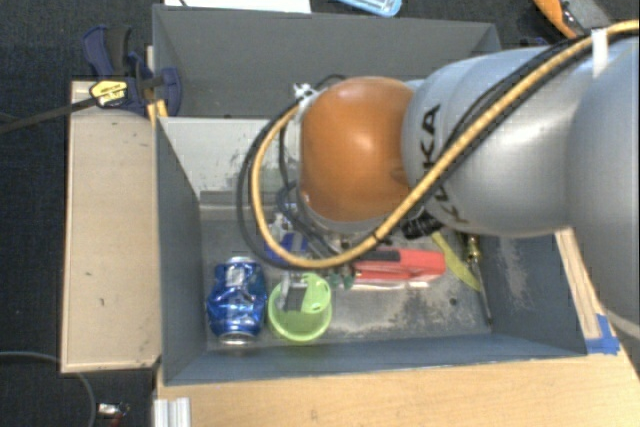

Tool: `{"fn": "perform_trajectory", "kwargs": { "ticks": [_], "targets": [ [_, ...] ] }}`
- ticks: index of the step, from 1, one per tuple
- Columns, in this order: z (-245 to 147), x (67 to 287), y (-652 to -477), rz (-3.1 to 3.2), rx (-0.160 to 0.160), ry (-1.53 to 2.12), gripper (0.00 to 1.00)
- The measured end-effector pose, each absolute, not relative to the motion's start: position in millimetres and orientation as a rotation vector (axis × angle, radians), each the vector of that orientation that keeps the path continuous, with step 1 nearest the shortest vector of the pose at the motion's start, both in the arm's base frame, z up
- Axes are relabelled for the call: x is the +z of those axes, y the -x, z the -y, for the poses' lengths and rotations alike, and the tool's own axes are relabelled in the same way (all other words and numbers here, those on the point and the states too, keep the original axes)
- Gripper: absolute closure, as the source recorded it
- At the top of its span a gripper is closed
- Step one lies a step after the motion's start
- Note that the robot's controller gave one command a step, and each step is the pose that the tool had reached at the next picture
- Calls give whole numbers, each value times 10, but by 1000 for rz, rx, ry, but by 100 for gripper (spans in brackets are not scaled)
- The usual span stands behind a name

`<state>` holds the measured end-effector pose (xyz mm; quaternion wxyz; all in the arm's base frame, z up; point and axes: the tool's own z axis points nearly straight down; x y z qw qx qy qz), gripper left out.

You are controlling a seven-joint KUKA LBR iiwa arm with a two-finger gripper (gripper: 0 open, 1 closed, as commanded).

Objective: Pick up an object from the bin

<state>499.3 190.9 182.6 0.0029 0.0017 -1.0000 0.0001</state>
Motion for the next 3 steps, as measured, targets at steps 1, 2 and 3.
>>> {"fn": "perform_trajectory", "kwargs": {
  "ticks": [1,2,3],
  "targets": [
    [-1898,1870,-5012,3143,-2,4,0],
    [-1690,941,-5757,3151,-5,-12,0],
    [-1603,1221,-5890,3150,-7,-31,0]
  ]
}}
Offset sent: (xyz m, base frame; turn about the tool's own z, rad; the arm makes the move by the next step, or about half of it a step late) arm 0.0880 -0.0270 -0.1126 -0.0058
